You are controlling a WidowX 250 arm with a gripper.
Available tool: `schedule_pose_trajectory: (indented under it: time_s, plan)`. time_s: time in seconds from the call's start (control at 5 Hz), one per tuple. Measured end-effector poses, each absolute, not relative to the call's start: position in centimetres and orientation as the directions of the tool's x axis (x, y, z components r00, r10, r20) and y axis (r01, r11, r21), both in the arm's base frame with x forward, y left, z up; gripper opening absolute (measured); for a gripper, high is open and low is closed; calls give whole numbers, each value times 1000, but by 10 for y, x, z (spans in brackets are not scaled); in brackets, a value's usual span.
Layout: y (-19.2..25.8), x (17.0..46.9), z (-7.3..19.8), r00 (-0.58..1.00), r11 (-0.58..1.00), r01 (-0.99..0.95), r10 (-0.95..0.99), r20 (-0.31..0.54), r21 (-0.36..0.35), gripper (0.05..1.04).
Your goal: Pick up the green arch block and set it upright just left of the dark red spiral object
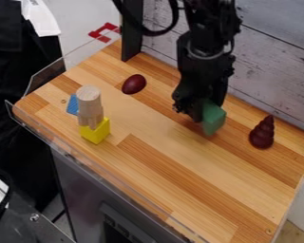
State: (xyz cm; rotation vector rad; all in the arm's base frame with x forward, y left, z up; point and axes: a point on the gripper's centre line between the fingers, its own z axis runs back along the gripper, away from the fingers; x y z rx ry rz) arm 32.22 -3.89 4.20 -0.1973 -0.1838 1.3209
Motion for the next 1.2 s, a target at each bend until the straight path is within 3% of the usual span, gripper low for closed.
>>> schedule_pose_trajectory:
  time_s: [0.6,1.0,1.2]
  plan:
    - [-45,305,25,2,-5,-973,999,-34,-230,560]
    - [-49,306,25,9,-5,-971,998,-56,-241,611]
    - [-49,308,23,111,96,-973,992,-57,-212,902]
